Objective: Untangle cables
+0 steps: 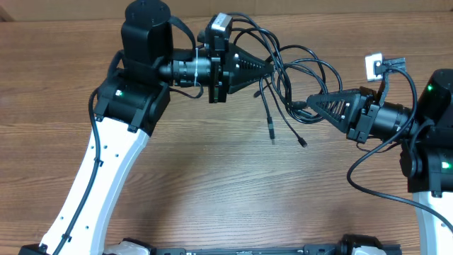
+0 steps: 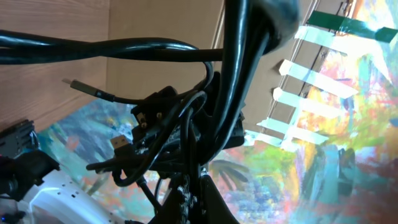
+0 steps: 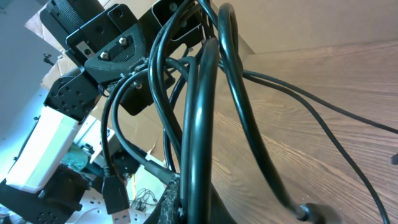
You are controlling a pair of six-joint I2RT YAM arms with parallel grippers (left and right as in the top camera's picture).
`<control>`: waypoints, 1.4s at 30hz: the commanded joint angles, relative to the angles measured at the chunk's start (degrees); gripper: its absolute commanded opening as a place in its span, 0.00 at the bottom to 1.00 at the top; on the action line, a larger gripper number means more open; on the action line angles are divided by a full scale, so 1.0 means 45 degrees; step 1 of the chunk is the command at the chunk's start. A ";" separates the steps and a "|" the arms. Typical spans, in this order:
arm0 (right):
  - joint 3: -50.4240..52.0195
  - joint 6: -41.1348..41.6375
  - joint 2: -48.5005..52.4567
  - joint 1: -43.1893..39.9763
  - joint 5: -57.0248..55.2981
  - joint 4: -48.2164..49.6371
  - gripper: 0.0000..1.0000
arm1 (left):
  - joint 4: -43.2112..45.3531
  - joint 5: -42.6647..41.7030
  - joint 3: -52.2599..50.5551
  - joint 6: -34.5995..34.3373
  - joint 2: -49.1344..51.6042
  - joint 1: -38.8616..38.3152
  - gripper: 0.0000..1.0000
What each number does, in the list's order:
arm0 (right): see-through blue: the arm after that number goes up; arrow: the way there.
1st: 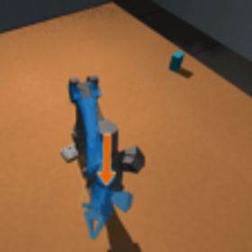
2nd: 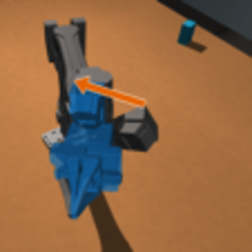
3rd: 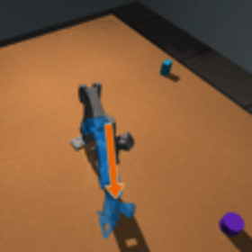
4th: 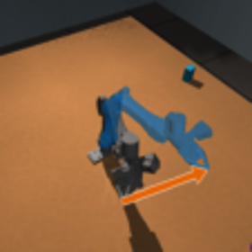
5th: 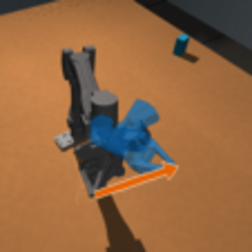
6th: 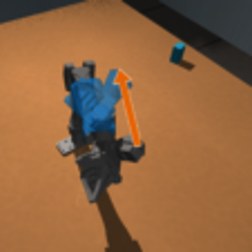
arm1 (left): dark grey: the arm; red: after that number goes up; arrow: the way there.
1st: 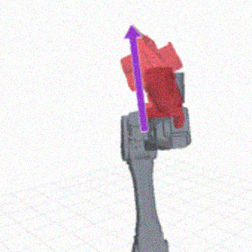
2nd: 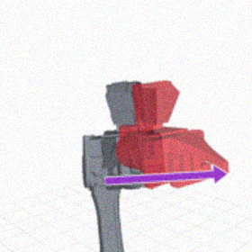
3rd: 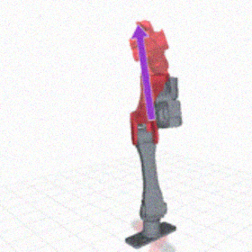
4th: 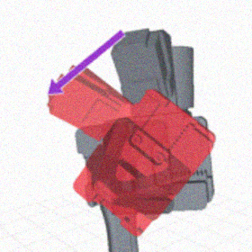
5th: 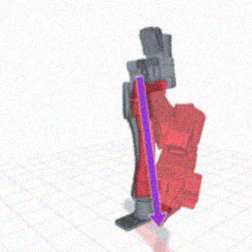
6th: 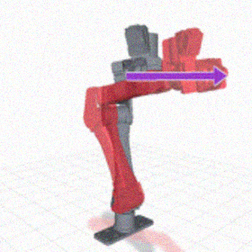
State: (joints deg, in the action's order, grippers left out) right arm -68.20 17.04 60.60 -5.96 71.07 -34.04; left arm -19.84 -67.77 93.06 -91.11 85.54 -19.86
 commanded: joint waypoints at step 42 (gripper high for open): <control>-0.0112 -0.0257 -0.0102 -0.0058 -0.0928 0.0515 0.04 | 0.0146 -0.2268 0.0189 0.9345 0.0015 0.0767 0.89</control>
State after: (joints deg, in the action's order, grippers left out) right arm -68.20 15.66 60.60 -6.00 66.63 -32.93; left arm -17.82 -76.95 93.06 -54.98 85.58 -15.16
